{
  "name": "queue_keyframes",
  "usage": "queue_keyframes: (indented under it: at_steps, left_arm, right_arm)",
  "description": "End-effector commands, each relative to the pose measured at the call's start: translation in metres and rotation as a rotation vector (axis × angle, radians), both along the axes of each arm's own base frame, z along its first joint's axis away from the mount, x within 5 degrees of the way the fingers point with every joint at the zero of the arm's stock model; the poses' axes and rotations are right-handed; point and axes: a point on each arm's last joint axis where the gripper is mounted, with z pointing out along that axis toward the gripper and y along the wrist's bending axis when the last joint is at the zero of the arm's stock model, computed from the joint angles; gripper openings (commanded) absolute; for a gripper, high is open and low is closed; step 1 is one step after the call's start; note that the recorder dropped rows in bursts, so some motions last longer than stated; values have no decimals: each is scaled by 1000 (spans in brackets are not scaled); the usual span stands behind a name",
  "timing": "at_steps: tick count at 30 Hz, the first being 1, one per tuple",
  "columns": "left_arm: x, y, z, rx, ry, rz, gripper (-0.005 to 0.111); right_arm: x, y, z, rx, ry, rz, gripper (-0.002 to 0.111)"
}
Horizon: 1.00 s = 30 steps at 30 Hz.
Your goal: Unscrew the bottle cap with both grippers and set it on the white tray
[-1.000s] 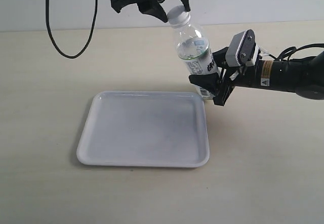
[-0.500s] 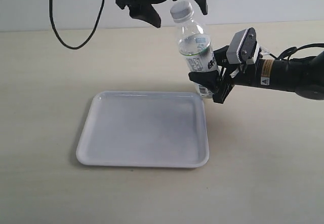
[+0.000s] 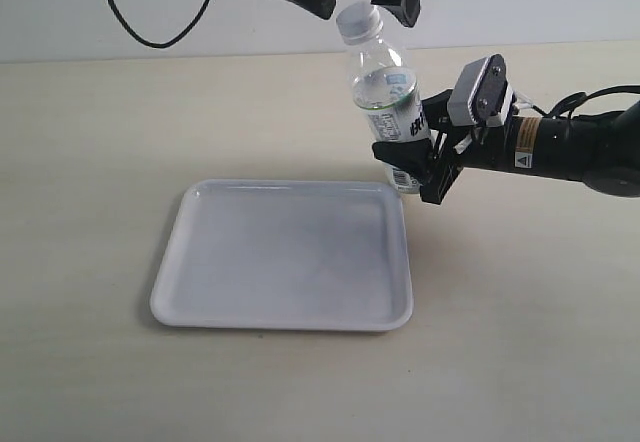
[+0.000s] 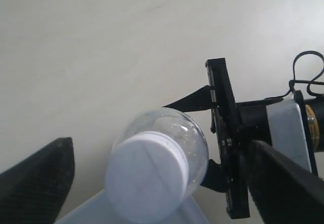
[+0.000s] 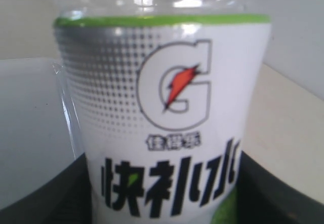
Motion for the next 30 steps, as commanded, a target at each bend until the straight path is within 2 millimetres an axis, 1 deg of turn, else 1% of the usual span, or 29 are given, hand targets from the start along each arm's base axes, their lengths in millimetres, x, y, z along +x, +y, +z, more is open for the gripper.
queue_keyframes:
  at_steps: [1, 6, 17, 24, 27, 30]
  left_arm:
    - [-1, 4, 6, 9, -25, -35, 84]
    - [3, 9, 6, 0, -17, -21, 66]
    - [2, 9, 5, 0, 2, -24, 66]
    - [3, 6, 1, -21, 23, -24, 65]
    - [3, 6, 1, -24, 30, -15, 61]
    - [3, 6, 0, -23, 32, -15, 52]
  right_arm:
    - [1, 2, 9, 41, -37, 14, 0]
    - [1, 2, 9, 41, -37, 14, 0]
    - [1, 2, 9, 41, -37, 14, 0]
    - [1, 2, 9, 41, -37, 14, 0]
    - [1, 2, 9, 41, -37, 14, 0]
    - [1, 2, 9, 41, -37, 14, 0]
